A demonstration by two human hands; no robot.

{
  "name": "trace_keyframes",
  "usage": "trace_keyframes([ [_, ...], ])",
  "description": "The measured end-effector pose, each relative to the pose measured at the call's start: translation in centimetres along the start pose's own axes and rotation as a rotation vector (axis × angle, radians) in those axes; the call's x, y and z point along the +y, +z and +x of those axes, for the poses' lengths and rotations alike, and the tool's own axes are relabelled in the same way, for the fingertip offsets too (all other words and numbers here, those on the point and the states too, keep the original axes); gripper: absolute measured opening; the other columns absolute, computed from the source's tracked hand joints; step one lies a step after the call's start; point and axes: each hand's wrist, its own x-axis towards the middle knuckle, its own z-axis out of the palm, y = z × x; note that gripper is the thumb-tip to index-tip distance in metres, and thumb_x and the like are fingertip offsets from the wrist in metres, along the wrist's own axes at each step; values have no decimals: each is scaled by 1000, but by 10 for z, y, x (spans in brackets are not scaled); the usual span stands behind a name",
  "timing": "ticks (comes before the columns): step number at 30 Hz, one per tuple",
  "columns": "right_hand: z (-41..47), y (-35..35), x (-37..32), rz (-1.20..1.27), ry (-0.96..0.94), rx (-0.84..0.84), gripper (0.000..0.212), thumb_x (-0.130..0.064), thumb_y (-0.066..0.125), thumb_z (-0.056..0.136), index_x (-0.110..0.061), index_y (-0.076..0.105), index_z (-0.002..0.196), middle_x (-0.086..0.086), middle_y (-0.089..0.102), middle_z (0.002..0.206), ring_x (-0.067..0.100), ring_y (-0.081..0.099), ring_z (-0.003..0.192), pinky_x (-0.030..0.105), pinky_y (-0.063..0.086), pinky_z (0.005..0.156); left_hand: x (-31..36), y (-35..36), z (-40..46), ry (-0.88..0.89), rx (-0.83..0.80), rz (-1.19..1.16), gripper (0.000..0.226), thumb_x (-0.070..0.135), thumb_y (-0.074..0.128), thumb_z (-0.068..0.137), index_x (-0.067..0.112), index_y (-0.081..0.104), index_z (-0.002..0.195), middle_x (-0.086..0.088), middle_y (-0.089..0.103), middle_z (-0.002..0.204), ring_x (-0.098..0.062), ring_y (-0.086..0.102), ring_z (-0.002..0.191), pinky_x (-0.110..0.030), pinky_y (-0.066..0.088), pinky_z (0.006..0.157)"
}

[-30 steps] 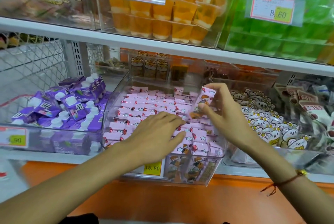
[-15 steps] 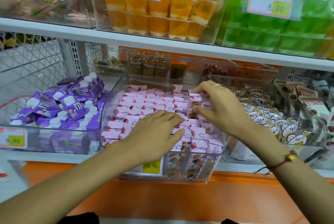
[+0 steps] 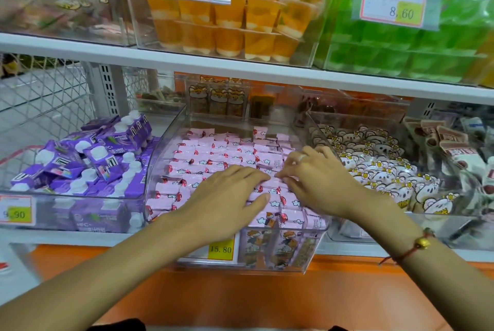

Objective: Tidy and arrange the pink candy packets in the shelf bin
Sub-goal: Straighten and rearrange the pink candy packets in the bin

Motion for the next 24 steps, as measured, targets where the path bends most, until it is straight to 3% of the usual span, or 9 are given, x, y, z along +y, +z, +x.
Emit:
trace_keyframes([
  [4, 3, 0, 1, -26, -10, -36, 34, -34, 34, 97, -36, 60, 120, -12, 61, 120, 15, 46, 112, 35, 25, 94, -2, 1, 3, 3, 24, 9, 46, 48, 33, 99, 28, 36, 140, 13, 39, 145, -8, 33, 130, -26, 29, 101],
  [7, 4, -9, 6, 121, 27, 17, 29, -30, 45, 95, -30, 63, 118, -9, 64, 117, 15, 48, 110, 32, 29, 92, -4, 1, 12, -1, 55, 28, 46, 48, 31, 99, 27, 38, 140, 13, 38, 145, -8, 33, 129, -25, 27, 100],
  [11, 14, -25, 19, 333, 141, 242, 20, -18, 60, 89, -20, 69, 107, -7, 58, 85, 14, 52, 82, 27, 36, 71, -8, 0, 31, 11, 6, 77, 50, 46, 28, 100, 26, 33, 146, 7, 31, 152, -13, 28, 136, -29, 25, 107],
  [13, 24, -28, 18, 268, 124, 168, 18, -23, 62, 88, -22, 69, 105, -8, 59, 81, 14, 55, 80, 25, 34, 67, -9, 1, 36, 22, -63, 115, 49, 46, 26, 100, 28, 32, 146, 5, 32, 152, -16, 29, 136, -31, 27, 108],
  [18, 52, -15, 13, -43, -6, -147, 21, -42, 64, 85, -32, 71, 102, -6, 69, 103, 17, 56, 103, 27, 32, 78, -12, 5, 35, 27, -120, 91, 46, 46, 24, 101, 35, 31, 145, 6, 41, 145, -18, 36, 127, -32, 30, 98],
  [24, 67, -7, 14, -48, 17, -214, 14, -34, 64, 84, -28, 74, 93, -4, 69, 103, 21, 58, 102, 25, 31, 76, -11, 5, 33, 37, -111, 70, 43, 44, 23, 102, 36, 33, 143, 8, 41, 145, -17, 35, 129, -33, 31, 101],
])
